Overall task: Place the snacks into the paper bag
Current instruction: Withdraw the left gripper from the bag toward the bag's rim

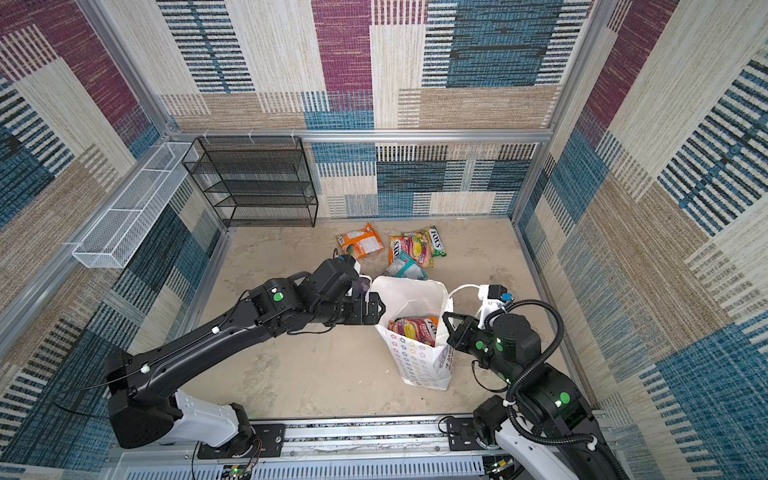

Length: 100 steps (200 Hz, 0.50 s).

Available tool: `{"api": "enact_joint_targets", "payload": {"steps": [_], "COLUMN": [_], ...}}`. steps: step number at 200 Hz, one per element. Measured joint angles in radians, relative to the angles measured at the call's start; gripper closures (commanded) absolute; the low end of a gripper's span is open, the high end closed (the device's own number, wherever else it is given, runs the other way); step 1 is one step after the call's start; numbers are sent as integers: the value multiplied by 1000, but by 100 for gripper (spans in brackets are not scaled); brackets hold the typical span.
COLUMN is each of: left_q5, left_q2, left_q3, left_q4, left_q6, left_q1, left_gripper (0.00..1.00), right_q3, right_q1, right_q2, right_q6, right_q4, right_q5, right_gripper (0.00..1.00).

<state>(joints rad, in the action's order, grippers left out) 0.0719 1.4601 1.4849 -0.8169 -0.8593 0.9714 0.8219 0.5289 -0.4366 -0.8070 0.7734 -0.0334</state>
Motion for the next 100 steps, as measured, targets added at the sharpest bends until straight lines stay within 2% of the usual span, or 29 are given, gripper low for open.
{"api": "enact_joint_targets", "payload": {"steps": [32, 60, 100], "left_q5": [-25, -65, -108], "left_q2": [55, 84, 130], "left_q3": [13, 21, 42], "left_q4": [29, 48, 64], "left_q6": [-35, -63, -87], "left_q1": [-48, -66, -69], "left_gripper": [19, 38, 56], "right_q3": [0, 0, -2], "right_q1": [0, 0, 0], "right_q2": [19, 26, 36], "right_q6": [5, 22, 34], "right_q4": [16, 19, 31], "right_q5": [11, 18, 27], "right_gripper": [100, 100, 100]}}
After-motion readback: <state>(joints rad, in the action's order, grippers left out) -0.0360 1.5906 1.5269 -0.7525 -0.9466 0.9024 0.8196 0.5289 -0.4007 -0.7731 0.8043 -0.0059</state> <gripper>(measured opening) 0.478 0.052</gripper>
